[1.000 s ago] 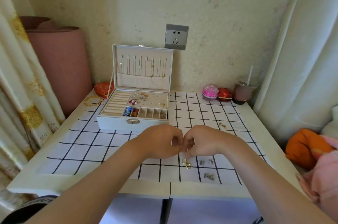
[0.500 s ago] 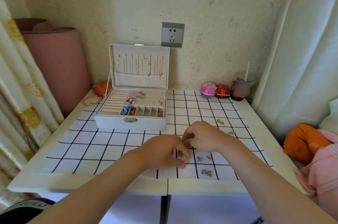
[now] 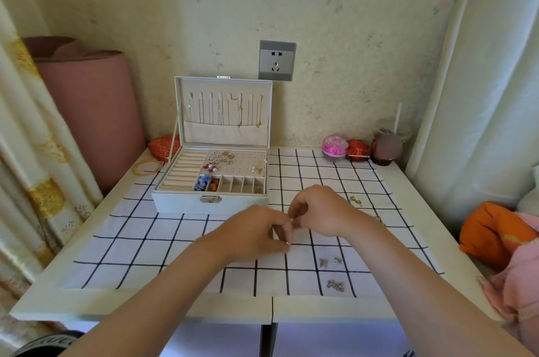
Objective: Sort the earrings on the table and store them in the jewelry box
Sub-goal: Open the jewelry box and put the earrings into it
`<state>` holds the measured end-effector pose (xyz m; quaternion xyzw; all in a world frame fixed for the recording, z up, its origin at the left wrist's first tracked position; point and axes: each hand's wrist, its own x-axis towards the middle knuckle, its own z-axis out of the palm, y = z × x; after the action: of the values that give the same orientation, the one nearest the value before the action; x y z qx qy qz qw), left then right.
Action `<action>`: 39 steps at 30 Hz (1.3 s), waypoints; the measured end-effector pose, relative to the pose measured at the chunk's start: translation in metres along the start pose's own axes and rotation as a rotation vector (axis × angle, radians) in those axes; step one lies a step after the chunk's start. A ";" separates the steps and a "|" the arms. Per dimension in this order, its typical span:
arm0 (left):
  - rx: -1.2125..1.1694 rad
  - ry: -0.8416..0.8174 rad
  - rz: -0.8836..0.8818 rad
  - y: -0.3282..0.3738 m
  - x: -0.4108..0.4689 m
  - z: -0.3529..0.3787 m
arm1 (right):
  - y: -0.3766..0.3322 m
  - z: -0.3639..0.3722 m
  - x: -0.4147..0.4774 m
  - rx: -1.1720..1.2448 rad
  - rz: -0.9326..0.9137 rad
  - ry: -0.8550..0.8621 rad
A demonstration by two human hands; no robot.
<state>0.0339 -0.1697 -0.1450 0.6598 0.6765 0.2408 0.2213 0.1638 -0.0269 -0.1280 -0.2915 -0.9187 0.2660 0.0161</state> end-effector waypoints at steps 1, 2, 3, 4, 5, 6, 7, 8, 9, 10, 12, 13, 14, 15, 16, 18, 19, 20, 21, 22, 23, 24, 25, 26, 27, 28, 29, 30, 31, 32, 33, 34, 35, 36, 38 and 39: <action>-0.021 0.054 -0.008 -0.004 0.000 -0.008 | -0.002 -0.001 0.003 0.042 0.000 0.060; -0.049 0.112 -0.014 -0.007 0.000 -0.016 | -0.005 -0.001 0.006 0.087 -0.004 0.122; -0.071 0.179 -0.015 -0.011 -0.001 -0.025 | -0.008 -0.002 0.010 0.136 -0.013 0.178; -0.084 0.255 -0.015 -0.016 -0.001 -0.033 | -0.011 -0.002 0.013 0.184 -0.023 0.229; -0.097 0.331 -0.022 -0.020 -0.001 -0.040 | -0.016 -0.003 0.017 0.230 -0.034 0.274; -0.114 0.399 -0.039 -0.025 -0.001 -0.046 | -0.021 -0.003 0.021 0.271 -0.045 0.314; -0.136 0.455 -0.066 -0.029 -0.001 -0.052 | -0.026 -0.003 0.025 0.307 -0.061 0.347; -0.156 0.499 -0.097 -0.032 0.000 -0.056 | -0.032 -0.003 0.029 0.332 -0.076 0.366; -0.170 0.534 -0.120 -0.035 0.000 -0.060 | -0.037 -0.002 0.034 0.345 -0.086 0.367; -0.179 0.566 -0.135 -0.038 0.001 -0.063 | -0.041 -0.001 0.038 0.347 -0.089 0.354; -0.193 0.623 -0.164 -0.044 0.002 -0.068 | -0.049 0.002 0.045 0.330 -0.086 0.319; -0.196 0.649 -0.185 -0.048 0.002 -0.070 | -0.052 0.004 0.049 0.307 -0.083 0.310; -0.192 0.669 -0.207 -0.051 0.002 -0.072 | -0.054 0.006 0.052 0.271 -0.079 0.306; -0.182 0.683 -0.226 -0.054 0.002 -0.074 | -0.056 0.007 0.055 0.230 -0.084 0.300; -0.176 0.691 -0.237 -0.057 0.003 -0.075 | -0.058 0.009 0.057 0.186 -0.092 0.290; -0.184 0.694 -0.241 -0.061 0.003 -0.078 | -0.060 0.010 0.060 0.116 -0.113 0.250; -0.191 0.691 -0.241 -0.062 0.004 -0.078 | -0.060 0.011 0.061 0.091 -0.123 0.226; -0.192 0.686 -0.243 -0.063 0.005 -0.078 | -0.060 0.010 0.063 0.079 -0.129 0.205; -0.188 0.680 -0.246 -0.063 0.006 -0.078 | -0.060 0.010 0.064 0.085 -0.133 0.188; -0.183 0.673 -0.248 -0.063 0.007 -0.078 | -0.060 0.009 0.065 0.109 -0.138 0.181; -0.184 0.667 -0.246 -0.063 0.008 -0.077 | -0.060 0.008 0.067 0.148 -0.144 0.187; -0.192 0.664 -0.244 -0.062 0.010 -0.077 | -0.060 0.006 0.068 0.205 -0.143 0.201; -0.199 0.664 -0.245 -0.061 0.011 -0.076 | -0.062 0.004 0.069 0.275 -0.137 0.213; -0.203 0.663 -0.246 -0.060 0.013 -0.075 | -0.063 0.002 0.068 0.358 -0.132 0.216; -0.210 0.660 -0.246 -0.058 0.015 -0.075 | -0.065 0.000 0.068 0.448 -0.131 0.210; -0.224 0.655 -0.245 -0.056 0.016 -0.075 | -0.067 -0.002 0.066 0.529 -0.134 0.203; -0.246 0.652 -0.241 -0.054 0.018 -0.075 | -0.068 -0.004 0.065 0.590 -0.135 0.203; -0.271 0.651 -0.234 -0.054 0.019 -0.075 | -0.069 -0.005 0.063 0.635 -0.132 0.207; -0.297 0.652 -0.224 -0.054 0.021 -0.075 | -0.068 -0.006 0.063 0.664 -0.123 0.213; -0.319 0.653 -0.218 -0.054 0.022 -0.075 | -0.068 -0.006 0.062 0.683 -0.112 0.217; -0.336 0.653 -0.218 -0.055 0.022 -0.075 | -0.067 -0.006 0.063 0.693 -0.102 0.219; -0.342 0.650 -0.220 -0.055 0.023 -0.075 | -0.066 -0.006 0.064 0.698 -0.089 0.220; -0.338 0.647 -0.223 -0.056 0.023 -0.075 | -0.064 -0.006 0.066 0.689 -0.075 0.226; -0.311 0.638 -0.225 -0.057 0.022 -0.075 | -0.061 -0.005 0.068 0.661 -0.064 0.237; -0.110 0.595 -0.222 -0.061 0.019 -0.075 | -0.057 -0.002 0.071 0.539 -0.054 0.262; 0.039 0.561 -0.209 -0.064 0.017 -0.074 | -0.055 0.001 0.073 0.455 -0.061 0.265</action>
<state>-0.0626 -0.1558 -0.1256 0.4984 0.7800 0.3767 0.0367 0.0742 -0.0259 -0.1101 -0.2850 -0.8334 0.4247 0.2094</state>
